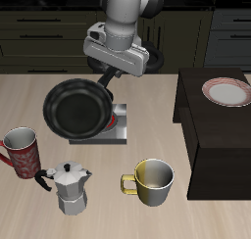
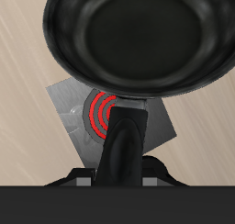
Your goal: Place the frying pan on the top layer of the shelf and turn off the stove
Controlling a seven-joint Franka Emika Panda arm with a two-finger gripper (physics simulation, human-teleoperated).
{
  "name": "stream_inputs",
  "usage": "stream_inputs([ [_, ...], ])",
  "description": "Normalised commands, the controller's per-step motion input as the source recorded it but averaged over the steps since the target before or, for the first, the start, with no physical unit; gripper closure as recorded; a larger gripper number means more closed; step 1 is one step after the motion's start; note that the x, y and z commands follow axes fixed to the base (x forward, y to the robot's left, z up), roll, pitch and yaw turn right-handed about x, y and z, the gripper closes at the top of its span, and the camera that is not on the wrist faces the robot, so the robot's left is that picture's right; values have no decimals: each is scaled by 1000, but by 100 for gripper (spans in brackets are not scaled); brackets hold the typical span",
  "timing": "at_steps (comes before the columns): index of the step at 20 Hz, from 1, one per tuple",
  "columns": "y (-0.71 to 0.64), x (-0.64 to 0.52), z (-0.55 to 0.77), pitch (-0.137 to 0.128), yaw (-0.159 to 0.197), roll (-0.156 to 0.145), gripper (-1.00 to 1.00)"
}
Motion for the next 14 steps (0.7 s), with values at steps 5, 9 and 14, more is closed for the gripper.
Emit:
stream_inputs([
  [5, -99, 4, 70, -22, 137, -7, 100],
  [9, 4, -7, 212, -32, 160, 9, 100],
  [14, -71, 61, 164, -1, 114, -6, 100],
])
